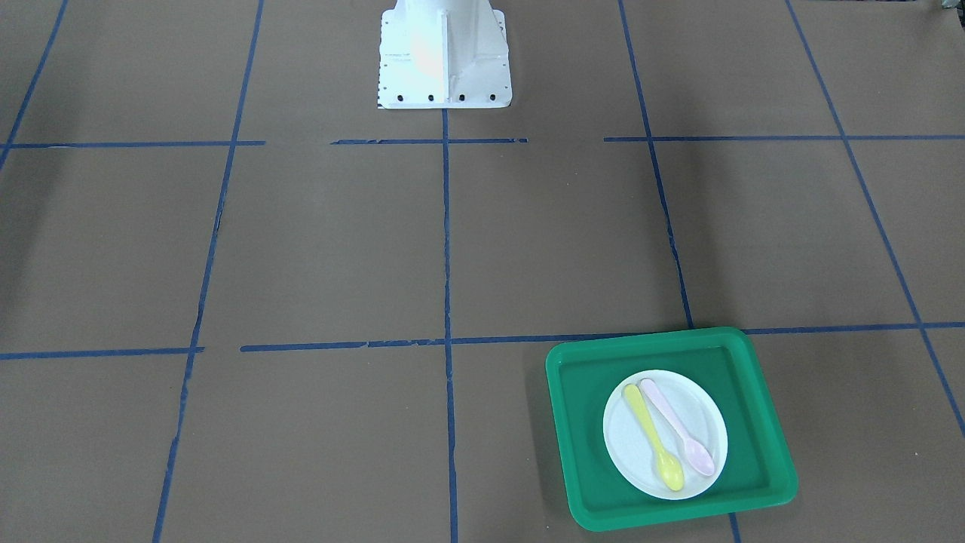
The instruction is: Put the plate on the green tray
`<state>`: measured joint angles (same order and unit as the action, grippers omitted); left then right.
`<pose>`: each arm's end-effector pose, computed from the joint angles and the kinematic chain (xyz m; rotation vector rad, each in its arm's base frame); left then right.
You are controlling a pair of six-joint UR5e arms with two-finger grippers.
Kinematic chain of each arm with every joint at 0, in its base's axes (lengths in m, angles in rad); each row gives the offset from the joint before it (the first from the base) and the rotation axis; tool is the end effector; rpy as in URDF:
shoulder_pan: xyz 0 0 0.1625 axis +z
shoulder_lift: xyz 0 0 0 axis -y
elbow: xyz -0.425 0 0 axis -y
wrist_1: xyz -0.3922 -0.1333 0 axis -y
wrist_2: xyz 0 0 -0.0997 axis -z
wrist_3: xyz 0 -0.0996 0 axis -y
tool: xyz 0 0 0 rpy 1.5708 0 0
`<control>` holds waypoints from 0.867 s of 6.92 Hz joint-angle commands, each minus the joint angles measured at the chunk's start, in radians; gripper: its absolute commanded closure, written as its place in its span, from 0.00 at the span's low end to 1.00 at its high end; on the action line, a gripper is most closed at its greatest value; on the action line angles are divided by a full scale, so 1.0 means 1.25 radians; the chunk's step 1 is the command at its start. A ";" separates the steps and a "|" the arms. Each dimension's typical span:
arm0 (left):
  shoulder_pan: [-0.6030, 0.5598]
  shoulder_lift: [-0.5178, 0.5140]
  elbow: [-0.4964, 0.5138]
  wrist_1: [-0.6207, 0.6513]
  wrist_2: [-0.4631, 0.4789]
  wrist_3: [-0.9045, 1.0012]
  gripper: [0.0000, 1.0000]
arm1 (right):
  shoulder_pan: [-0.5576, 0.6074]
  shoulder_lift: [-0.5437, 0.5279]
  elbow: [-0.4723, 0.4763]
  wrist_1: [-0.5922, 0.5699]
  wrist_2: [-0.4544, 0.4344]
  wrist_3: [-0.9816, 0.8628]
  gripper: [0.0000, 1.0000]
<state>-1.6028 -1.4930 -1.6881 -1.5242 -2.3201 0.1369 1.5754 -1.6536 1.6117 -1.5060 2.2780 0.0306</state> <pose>-0.0801 -0.4557 0.6444 0.0565 0.7475 0.0973 0.0707 -0.4578 0.6759 0.0127 -0.7074 0.0256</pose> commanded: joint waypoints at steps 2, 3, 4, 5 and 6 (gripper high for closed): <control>0.000 0.010 0.006 -0.004 -0.003 -0.075 0.00 | 0.000 0.000 -0.001 0.000 0.000 0.000 0.00; 0.003 0.011 0.007 -0.004 -0.003 -0.075 0.00 | 0.000 0.000 0.000 0.000 0.000 0.000 0.00; 0.003 0.011 0.013 -0.004 -0.002 -0.073 0.00 | 0.000 0.000 0.000 0.000 0.000 0.000 0.00; 0.005 0.010 0.019 -0.005 -0.002 -0.069 0.00 | 0.000 0.000 0.000 0.001 0.000 0.000 0.00; 0.005 0.010 0.019 -0.011 -0.003 -0.068 0.00 | 0.000 0.000 0.000 0.001 0.000 0.000 0.00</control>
<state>-1.5977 -1.4797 -1.6676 -1.5323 -2.3229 0.0495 1.5754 -1.6536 1.6121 -1.5054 2.2780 0.0307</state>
